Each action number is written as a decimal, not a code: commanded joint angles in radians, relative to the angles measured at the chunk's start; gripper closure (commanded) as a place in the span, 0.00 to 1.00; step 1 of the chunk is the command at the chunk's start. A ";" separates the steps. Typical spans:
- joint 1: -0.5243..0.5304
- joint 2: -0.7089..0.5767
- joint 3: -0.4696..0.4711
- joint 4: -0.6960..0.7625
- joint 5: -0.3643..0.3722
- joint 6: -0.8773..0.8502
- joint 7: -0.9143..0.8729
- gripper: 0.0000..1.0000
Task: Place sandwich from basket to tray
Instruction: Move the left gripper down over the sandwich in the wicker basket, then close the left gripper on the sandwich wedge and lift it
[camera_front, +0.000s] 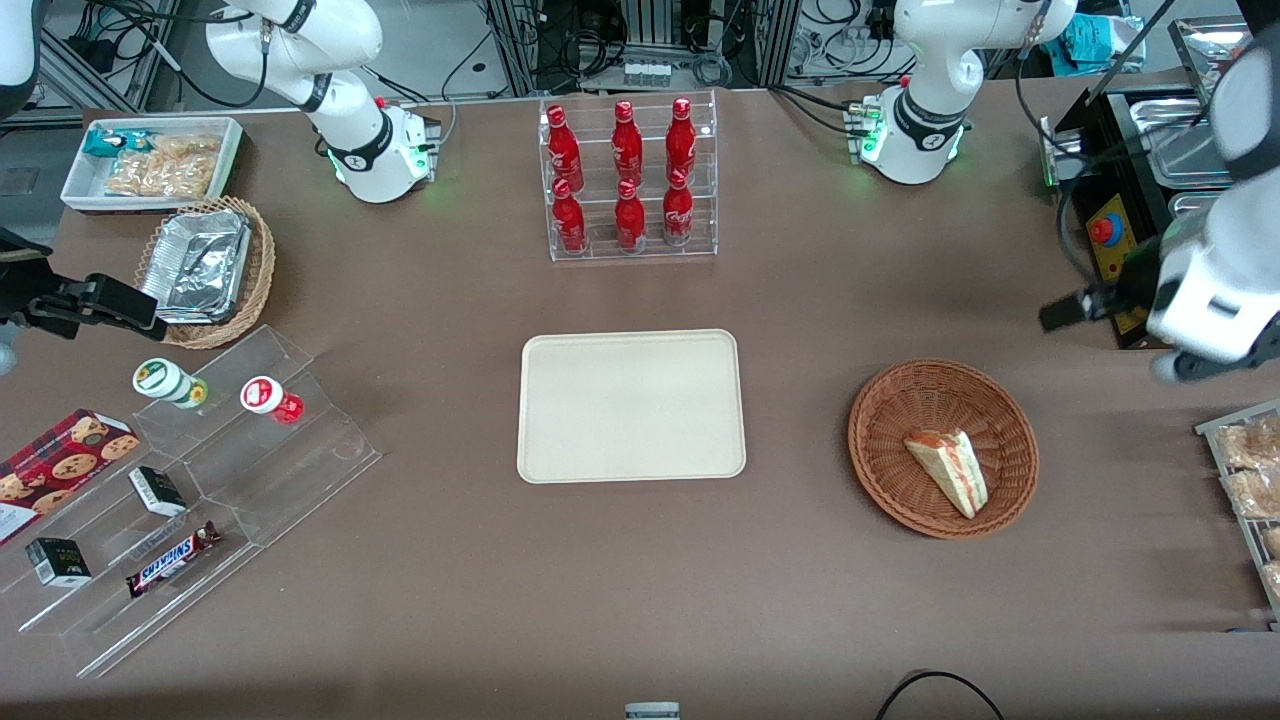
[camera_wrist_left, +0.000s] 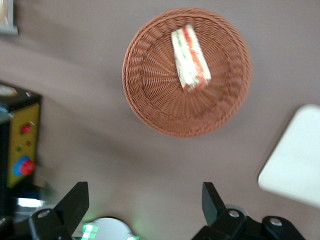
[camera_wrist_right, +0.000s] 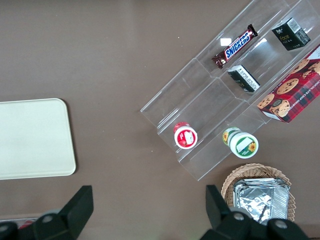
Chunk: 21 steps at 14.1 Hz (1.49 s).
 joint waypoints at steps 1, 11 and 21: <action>-0.013 0.127 -0.002 0.017 0.017 0.067 -0.165 0.00; -0.023 0.406 -0.003 0.020 0.013 0.371 -0.245 0.00; -0.025 0.460 -0.003 -0.104 0.013 0.575 -0.245 0.35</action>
